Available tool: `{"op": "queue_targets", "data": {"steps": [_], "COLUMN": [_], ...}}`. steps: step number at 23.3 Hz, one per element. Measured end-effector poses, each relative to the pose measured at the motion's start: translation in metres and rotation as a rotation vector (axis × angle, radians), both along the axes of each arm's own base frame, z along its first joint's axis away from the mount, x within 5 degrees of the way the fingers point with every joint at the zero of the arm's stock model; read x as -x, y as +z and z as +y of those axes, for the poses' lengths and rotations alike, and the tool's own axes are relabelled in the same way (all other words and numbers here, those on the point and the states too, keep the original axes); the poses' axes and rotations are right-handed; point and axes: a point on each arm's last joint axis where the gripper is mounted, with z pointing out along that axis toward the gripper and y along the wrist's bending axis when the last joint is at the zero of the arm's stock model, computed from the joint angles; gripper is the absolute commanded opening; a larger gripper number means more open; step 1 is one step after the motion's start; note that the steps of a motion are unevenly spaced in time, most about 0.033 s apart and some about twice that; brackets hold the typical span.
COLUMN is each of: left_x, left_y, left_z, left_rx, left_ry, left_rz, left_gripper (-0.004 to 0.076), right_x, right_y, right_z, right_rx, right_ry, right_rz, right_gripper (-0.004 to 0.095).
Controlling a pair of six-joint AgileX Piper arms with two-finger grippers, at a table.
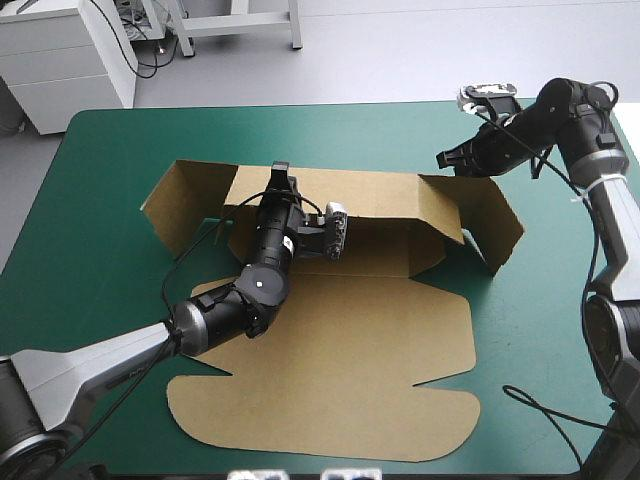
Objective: Fold the box
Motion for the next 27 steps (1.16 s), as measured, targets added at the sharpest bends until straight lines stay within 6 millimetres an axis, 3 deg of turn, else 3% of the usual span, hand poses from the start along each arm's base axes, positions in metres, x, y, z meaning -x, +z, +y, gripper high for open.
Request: {"op": "queue_targets", "data": {"steps": [9, 15, 23, 27], "left_x": [0.0, 0.0, -0.006, -0.009], "left_y": [0.0, 0.002, 0.032, 0.029], "left_z": [-0.001, -0.001, -0.009, -0.011], "left_rx": [-0.005, -0.002, 0.069, 0.061], "left_ry": [-0.012, -0.011, -0.016, -0.011], "left_rz": [0.001, -0.006, -0.064, -0.059], "left_gripper": [-0.0008, -0.0008, -0.0007, -0.0007], "right_x": [0.017, 0.034, 0.053, 0.064], "right_y": [0.012, 0.002, 0.001, -0.008], "right_z": [-0.005, -0.006, -0.004, 0.001], "right_rx": [0.033, 0.033, 0.003, -0.041], "right_ry": [-0.039, -0.039, -0.017, 0.019], "right_rz": [0.013, 0.065, 0.088, 0.125], "right_gripper": [-0.0014, -0.0014, -0.0014, -0.0014]}}
